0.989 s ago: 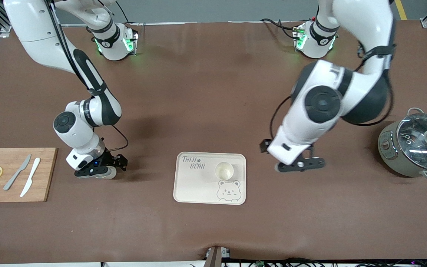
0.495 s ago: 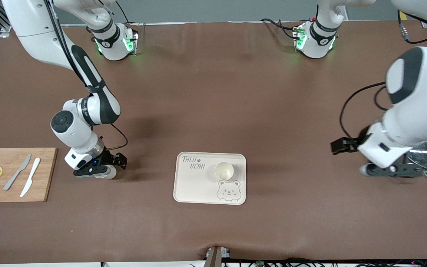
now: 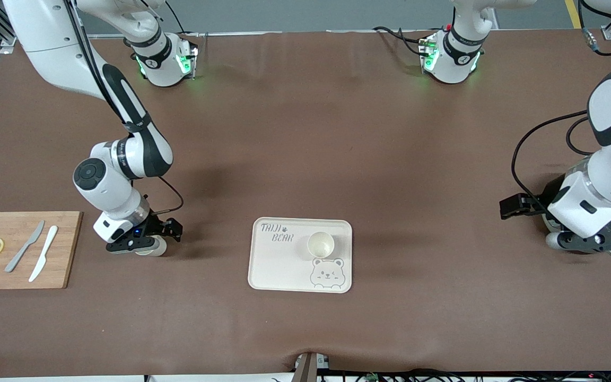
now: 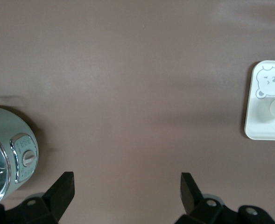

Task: Place white IKEA cup upright on tray with both arms

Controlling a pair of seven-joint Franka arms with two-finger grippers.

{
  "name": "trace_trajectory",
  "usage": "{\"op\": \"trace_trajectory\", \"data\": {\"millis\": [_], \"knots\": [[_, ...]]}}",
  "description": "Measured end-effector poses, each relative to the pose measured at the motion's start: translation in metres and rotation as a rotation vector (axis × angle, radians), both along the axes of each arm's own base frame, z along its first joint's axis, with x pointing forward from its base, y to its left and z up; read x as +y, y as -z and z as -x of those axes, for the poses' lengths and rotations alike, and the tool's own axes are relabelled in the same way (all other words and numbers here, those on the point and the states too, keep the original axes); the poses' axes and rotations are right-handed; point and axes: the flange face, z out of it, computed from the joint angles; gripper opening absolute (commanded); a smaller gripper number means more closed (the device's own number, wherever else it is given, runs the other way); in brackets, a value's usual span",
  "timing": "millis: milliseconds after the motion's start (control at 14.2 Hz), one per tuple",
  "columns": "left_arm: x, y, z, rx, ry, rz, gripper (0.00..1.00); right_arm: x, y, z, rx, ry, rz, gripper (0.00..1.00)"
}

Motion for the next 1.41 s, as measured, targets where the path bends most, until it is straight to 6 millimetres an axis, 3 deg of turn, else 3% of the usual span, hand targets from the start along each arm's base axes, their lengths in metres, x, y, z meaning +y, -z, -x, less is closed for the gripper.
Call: {"op": "trace_trajectory", "data": {"millis": [353,565,777,1060,1413], "knots": [[0.001,0.003,0.033,-0.007,0.004,-0.005,1.00,0.003,0.000,0.000,0.000,-0.004,-0.001,1.00],[0.004,0.023,0.074,-0.087,0.009,-0.002,1.00,0.003,0.000,0.000,0.000,-0.004,-0.001,0.70],[0.008,0.026,0.105,-0.088,0.022,-0.007,1.00,0.003,0.000,0.000,0.000,-0.004,-0.001,0.53],[0.016,0.021,0.117,-0.090,0.042,-0.009,1.00,0.003,-0.001,-0.001,-0.003,-0.006,-0.001,0.19],[0.019,0.032,0.125,-0.021,0.126,-0.015,1.00,0.001,-0.003,-0.002,-0.008,-0.009,0.002,0.00]]}}
